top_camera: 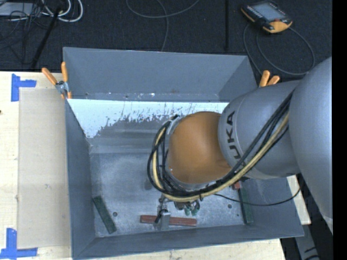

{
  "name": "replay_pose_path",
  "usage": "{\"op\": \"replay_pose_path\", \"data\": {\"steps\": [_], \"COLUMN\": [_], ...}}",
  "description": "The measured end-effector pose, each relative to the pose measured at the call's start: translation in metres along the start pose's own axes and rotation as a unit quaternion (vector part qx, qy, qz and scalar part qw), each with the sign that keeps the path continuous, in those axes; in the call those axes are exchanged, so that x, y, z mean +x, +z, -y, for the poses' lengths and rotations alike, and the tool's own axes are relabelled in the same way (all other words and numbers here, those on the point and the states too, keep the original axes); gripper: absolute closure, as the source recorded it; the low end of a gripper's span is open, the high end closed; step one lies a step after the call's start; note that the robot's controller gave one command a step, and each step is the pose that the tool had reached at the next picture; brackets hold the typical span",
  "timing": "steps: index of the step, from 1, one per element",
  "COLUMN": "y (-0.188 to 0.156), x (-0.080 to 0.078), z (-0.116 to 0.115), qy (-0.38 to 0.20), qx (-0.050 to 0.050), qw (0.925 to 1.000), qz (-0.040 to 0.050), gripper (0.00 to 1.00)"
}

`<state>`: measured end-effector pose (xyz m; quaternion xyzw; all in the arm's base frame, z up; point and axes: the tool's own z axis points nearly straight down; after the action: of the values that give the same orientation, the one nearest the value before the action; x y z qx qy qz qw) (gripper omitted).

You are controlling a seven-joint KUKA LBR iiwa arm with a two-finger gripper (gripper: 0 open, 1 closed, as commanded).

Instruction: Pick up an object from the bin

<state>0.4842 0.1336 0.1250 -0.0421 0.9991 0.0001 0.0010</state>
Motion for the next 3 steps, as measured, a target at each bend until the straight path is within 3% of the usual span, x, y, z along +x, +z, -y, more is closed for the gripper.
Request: {"op": "replay_pose_path", "data": {"steps": [1, 2, 3], "y": [0.001, 0.012, 0.051], "x": [0.012, 0.010, 0.016], "z": [0.049, 0.037, 0.060], "qy": [-0.022, 0.028, 0.013], "qx": [0.001, 0.000, -0.001], "qw": [0.9998, 0.9996, 0.9999], "qz": [-0.0026, -0.0028, 0.0066], "gripper": [0.00, 0.00, 0.00]}}
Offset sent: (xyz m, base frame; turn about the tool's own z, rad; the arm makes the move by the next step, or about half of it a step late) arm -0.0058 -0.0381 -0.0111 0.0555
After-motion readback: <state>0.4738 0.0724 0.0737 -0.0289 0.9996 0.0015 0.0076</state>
